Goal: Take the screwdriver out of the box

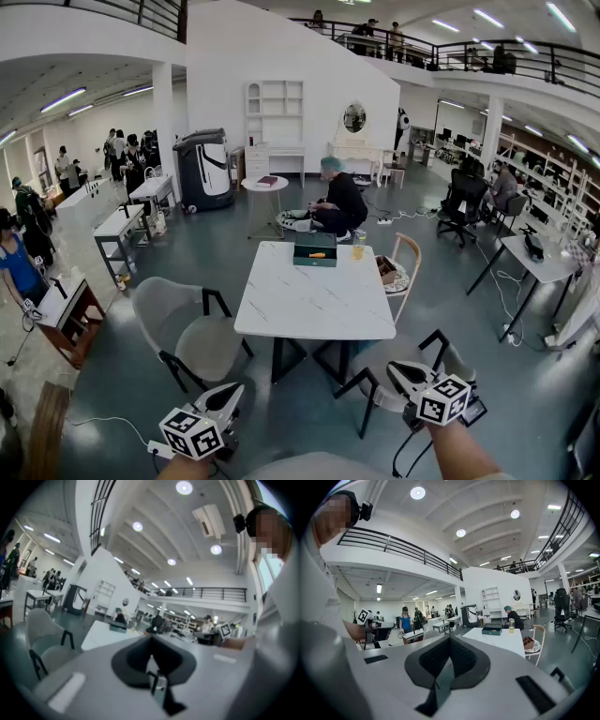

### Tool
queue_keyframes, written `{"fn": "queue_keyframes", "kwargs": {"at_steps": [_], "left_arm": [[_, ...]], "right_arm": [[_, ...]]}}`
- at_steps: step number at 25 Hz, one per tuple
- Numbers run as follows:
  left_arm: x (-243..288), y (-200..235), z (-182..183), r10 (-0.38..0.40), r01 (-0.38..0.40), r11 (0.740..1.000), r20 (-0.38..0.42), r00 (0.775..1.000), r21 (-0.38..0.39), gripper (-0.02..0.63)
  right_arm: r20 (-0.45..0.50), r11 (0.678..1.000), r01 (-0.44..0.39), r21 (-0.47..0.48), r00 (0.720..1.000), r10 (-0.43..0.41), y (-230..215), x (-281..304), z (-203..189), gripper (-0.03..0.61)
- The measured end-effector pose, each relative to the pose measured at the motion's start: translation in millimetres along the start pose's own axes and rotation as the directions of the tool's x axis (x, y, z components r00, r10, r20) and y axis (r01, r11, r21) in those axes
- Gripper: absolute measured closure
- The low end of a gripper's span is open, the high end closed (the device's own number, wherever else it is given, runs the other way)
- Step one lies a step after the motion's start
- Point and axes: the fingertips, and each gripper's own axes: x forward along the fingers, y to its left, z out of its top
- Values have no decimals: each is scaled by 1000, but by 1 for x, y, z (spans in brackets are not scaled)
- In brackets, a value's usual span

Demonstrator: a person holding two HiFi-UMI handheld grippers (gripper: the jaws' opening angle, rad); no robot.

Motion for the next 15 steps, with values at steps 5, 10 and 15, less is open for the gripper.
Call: {"fn": "queue_keyframes", "kwargs": {"at_steps": [5, 10, 15], "left_arm": [[-5, -6, -1, 3, -3, 1000, 6, 1000, 6, 614], [-6, -17, -1, 3, -3, 1000, 17, 1000, 14, 614], [-4, -33, -4, 20, -21, 1000, 27, 999, 9, 614]], "right_arm": [[6, 1000, -13, -4, 1000, 13, 4, -5, -3, 572], [21, 1000, -19, -4, 1000, 19, 3, -14, -1, 572], [23, 1000, -2, 30, 1000, 1, -10, -30, 0, 572]]}}
